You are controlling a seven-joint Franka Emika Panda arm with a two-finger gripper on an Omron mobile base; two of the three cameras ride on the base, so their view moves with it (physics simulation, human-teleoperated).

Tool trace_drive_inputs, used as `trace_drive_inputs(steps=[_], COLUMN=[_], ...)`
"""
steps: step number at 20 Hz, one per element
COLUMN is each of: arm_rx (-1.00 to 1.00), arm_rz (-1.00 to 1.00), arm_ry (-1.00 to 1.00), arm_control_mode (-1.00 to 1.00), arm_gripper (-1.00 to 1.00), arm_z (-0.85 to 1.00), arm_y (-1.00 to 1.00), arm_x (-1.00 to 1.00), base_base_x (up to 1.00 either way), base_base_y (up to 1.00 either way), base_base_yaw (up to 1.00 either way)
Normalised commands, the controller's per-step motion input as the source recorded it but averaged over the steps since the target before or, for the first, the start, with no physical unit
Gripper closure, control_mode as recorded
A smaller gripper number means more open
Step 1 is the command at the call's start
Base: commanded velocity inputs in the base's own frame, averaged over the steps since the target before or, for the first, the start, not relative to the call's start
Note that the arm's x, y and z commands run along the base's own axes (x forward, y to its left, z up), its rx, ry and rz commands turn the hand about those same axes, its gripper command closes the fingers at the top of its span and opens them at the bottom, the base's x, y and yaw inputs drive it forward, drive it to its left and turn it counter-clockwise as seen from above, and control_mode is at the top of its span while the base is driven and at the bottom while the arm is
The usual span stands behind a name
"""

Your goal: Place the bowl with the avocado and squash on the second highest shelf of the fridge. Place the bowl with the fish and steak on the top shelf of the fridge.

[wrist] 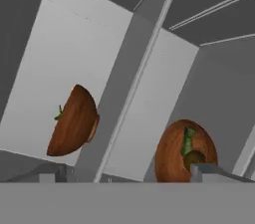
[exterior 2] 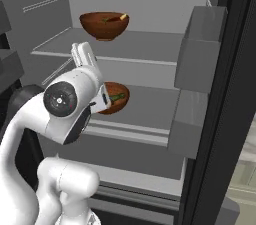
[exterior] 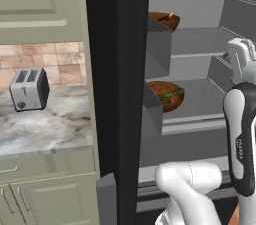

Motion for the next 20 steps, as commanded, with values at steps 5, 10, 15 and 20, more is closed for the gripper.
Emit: trace_drive_inputs(steps=[5,10,15,20], arm_rx=[-0.04,0.0,0.31,-0.08], arm_rz=[0.06,0.17,0.11,0.0], arm_ry=[0.03,-0.48,-0.3,0.11], arm_control_mode=[-1.0,-1.0,-1.0,-1.0], arm_gripper=[-1.0,-1.0,-1.0,-1.0], arm_z=[-0.14,-0.57,-0.09,0.07], arm_y=[-0.04,-0.48,-0.92,0.01], arm_x=[-0.21,-0.93,-0.88,0.03], base_base_x=[0.0,0.0,0.0,0.0], base_base_y=[0.0,0.0,0.0,0.0], base_base_yaw=[0.0,0.0,0.0,0.0])
